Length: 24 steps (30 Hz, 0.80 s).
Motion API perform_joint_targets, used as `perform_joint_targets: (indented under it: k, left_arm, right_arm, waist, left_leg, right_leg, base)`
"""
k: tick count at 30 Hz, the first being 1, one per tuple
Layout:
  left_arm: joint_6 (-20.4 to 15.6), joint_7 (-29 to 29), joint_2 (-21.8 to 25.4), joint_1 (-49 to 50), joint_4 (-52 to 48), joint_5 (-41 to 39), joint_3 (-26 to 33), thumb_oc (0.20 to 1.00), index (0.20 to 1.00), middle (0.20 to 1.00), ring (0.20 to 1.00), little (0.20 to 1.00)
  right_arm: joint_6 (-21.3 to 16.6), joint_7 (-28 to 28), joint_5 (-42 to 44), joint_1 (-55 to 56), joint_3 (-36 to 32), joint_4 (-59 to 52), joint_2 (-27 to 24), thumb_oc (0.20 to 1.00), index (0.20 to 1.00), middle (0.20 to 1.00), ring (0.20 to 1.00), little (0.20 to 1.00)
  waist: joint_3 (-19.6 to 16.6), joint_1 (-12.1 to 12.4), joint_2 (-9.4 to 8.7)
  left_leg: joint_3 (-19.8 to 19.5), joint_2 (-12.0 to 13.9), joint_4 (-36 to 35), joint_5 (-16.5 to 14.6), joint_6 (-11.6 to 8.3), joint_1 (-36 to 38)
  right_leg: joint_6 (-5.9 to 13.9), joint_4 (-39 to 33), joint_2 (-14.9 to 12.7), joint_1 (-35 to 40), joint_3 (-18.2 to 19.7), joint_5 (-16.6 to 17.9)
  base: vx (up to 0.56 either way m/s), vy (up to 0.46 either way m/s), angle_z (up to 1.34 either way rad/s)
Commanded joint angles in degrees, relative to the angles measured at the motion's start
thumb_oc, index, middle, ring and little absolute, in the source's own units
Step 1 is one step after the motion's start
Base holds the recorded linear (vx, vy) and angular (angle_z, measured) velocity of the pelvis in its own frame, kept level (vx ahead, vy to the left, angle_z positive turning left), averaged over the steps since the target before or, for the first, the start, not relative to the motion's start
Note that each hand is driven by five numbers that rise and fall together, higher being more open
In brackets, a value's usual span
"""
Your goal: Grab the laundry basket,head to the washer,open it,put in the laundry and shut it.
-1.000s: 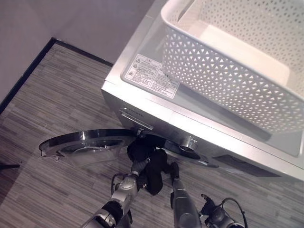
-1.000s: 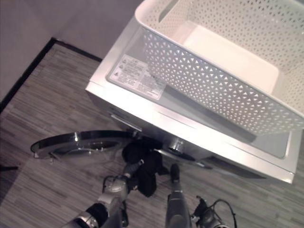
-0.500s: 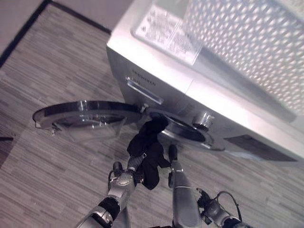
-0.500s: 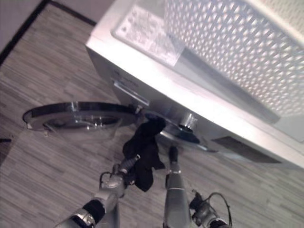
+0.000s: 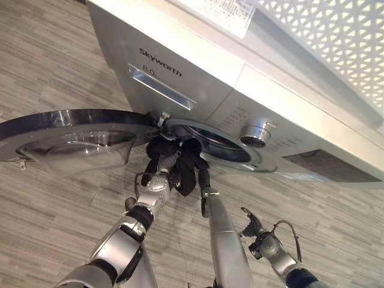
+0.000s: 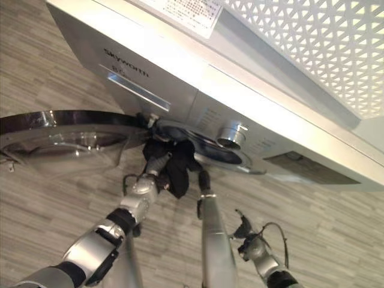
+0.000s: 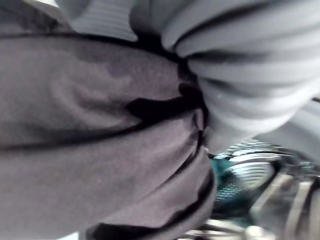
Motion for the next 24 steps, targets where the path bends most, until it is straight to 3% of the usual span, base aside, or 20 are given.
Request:
perform_joint_targets:
  k: [1,8,15,19,24]
  left_arm:
    - [-4.04,0.88,-1.81,-1.04,-3.39,2.96,-0.37,0.2,0.2,0.2,0.2,0.2]
    - [-5.61,5.04,-2.24,-5.33,-11.3,2.67,2.15,0.2,0.2,0.2,0.2,0.2]
    - [-7.85,9.0,-6.21,-6.6,-17.52,0.24,4.42,0.2,0.2,0.2,0.2,0.2]
    - [-9.81,9.1,-9.43,-8.64,-21.15,-1.89,4.97,0.2,0.2,0.2,0.2,0.2]
    - [-12.73,9.3,-12.25,-10.55,-25.34,-5.0,5.23,0.2,0.2,0.2,0.2,0.2]
  right_arm:
    - [-1.52,-0.6,0.63,3.01,-0.7,-6.84,-1.72,1.0,1.0,1.0,1.0,1.0]
    - [-2.24,-1.09,1.0,7.07,-6.01,-23.75,-2.95,1.0,1.0,1.0,1.0,1.0]
    - [-2.12,-2.14,0.46,8.88,-6.62,-29.34,-2.8,1.0,1.0,1.0,1.0,1.0]
    - [-2.27,-2.18,-1.03,11.22,-5.96,-30.66,-3.46,1.0,1.0,1.0,1.0,1.0]
    - [-2.29,-2.1,-2.48,13.8,-6.03,-30.02,-3.61,1.0,1.0,1.0,1.0,1.0]
  waist:
    - [-1.52,-0.6,0.94]
    - [-2.38,-2.35,0.81]
    - [-2.19,-3.73,0.61]
    - [-1.7,-6.73,-0.58]
    - [-1.67,-8.61,-1.04]
  left_leg:
    - [-0.45,-0.13,6.07,-10.86,4.74,1.77]
    - [-0.51,1.68,9.83,-12.43,4.01,-4.0]
    - [0.1,2.49,11.41,-13.34,3.86,-6.35]
    - [1.56,3.76,12.35,-14.72,3.76,-7.28]
    - [2.73,5.0,13.37,-15.93,3.59,-7.43]
  right_leg:
    - [-1.76,-0.7,0.63,-4.21,-0.22,-0.69]
    - [-2.37,3.38,1.71,-10.55,-0.13,-2.48]
    - [-2.72,4.51,3.0,-13.72,0.43,-2.72]
    - [-3.04,4.8,4.97,-16.28,1.2,-2.42]
    - [-2.88,4.44,6.15,-17.28,1.88,-1.94]
  base:
    - [0.0,-0.015,0.05]
    - [0.01,-0.011,-0.01]
    - [0.03,-0.014,-0.08]
    - [0.05,0.001,-0.17]
    - [0.04,0.016,-0.24]
